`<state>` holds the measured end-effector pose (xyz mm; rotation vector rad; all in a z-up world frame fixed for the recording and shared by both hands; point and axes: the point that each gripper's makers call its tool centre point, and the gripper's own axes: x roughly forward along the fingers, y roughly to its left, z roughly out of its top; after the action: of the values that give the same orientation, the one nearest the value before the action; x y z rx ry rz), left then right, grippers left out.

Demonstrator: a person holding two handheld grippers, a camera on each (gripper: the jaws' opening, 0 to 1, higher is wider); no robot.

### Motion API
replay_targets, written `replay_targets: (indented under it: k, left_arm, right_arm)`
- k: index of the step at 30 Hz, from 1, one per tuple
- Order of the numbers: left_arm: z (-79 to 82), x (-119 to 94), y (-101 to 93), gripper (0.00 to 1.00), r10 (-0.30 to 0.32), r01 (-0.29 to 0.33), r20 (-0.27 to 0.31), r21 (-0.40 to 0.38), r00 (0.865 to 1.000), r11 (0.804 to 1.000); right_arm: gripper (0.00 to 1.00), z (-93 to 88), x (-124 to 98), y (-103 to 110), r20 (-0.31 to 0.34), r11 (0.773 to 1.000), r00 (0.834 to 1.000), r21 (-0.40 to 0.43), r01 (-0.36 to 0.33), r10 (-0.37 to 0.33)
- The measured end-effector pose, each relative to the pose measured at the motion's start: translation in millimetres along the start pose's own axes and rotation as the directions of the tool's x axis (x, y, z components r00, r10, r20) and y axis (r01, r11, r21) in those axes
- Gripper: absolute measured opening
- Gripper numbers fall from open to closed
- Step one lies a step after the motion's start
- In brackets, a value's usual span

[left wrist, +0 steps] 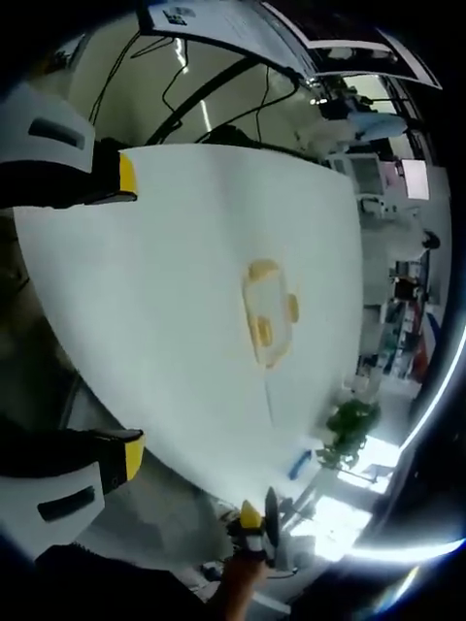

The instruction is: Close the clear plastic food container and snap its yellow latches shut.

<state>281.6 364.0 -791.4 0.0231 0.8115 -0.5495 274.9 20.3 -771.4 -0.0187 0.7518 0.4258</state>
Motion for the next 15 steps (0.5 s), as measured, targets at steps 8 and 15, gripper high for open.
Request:
replay_targets:
  k: [8,15]
  left_arm:
    - [0.4,4.3,6.5,0.94,-0.011,0.011,0.012,-0.001,1.0,1.0]
    - [5.4,6.3,9.3,0.94,-0.014,0.014,0.017,0.001,1.0,1.0]
  right_arm:
    - [0.96,6.3,8.6,5.7,-0.006,1.0,1.0,-0.003,0.005,-0.005]
    - [0.95,19.3,15.3,9.1,-0.005,1.0,1.0,-0.028,-0.004,0.004]
